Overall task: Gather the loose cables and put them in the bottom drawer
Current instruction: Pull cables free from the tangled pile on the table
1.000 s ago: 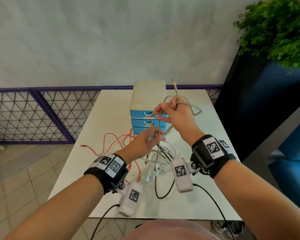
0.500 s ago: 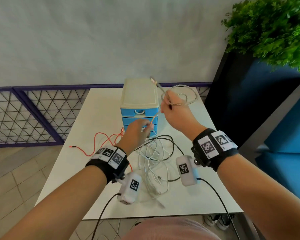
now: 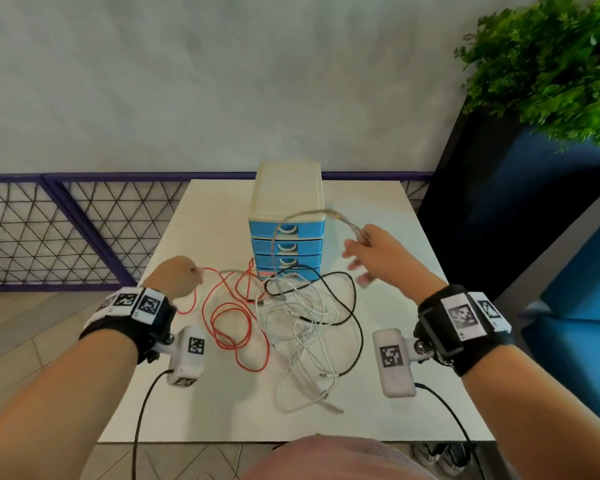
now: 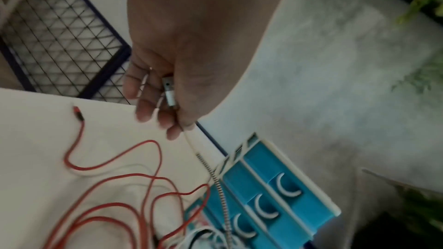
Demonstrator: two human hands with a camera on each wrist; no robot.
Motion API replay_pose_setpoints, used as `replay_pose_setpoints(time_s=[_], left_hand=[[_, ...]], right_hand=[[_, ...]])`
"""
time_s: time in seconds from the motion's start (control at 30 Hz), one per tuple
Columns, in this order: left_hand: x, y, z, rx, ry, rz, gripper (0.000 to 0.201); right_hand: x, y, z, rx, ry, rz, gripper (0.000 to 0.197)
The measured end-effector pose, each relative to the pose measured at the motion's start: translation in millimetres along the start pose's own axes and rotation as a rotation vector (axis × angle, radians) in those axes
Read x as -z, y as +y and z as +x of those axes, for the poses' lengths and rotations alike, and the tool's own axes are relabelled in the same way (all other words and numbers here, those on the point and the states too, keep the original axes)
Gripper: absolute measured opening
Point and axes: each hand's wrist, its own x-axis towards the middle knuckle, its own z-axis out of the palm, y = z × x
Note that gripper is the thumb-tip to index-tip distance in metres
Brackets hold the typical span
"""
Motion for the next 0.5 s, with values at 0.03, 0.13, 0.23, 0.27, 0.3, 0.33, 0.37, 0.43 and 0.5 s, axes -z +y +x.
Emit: replay_pose_setpoints(time_s=[0.03,0.13,0.23,0.27,0.3,0.33,0.37,0.43,0.5], left_hand=[[-8.3,-7.3,0.5,0.062,-0.06,0.08,0.027],[-28.8,2.5,-5.9,0.061,-0.006,0.218,0.04],[-30.7,52.1,-25.8,-0.299,0.06,-0.186,0.054],[-31.2,69.9,-31.4,-0.385,-0.001,-0.346,0.056],[-29.2,87.1,-40.9,-0.433,-0.11,-0.479,0.06],[-29.3,100.9,-49.5,-0.449,-0.243,-0.614,0.064],[-31.5,111.0,-58.4,-0.461,-0.381,-0.761,0.067],[-38.3,116.6,-70.2,-0.45,-0.653,-1.071,0.064],[-40.6,109.9,-77.9,-0.313,-0.864,-1.236,0.062]], right_hand=[[2.2,0.1,-0.5,-0.028,-0.029,-0.157,0.019],[-2.3,-1.7,-4.3,-0.036,-0.173,-0.487,0.023],[-21.9,-10.1,-12.8,0.027,-0.321,-0.529,0.016],[-29.9,-10.5,-12.5,0.032,-0.343,-0.502,0.016],[-36.8,-10.1,-11.5,0.027,-0.337,-0.44,0.017],[-42.0,-9.9,-10.0,0.012,-0.308,-0.35,0.016],[-45.1,-10.7,-8.8,0.004,-0.259,-0.254,0.016],[-43.5,-11.6,-5.3,-0.013,-0.143,-0.124,0.019],[-33.4,-12.0,-1.7,0.004,-0.025,-0.102,0.019]])
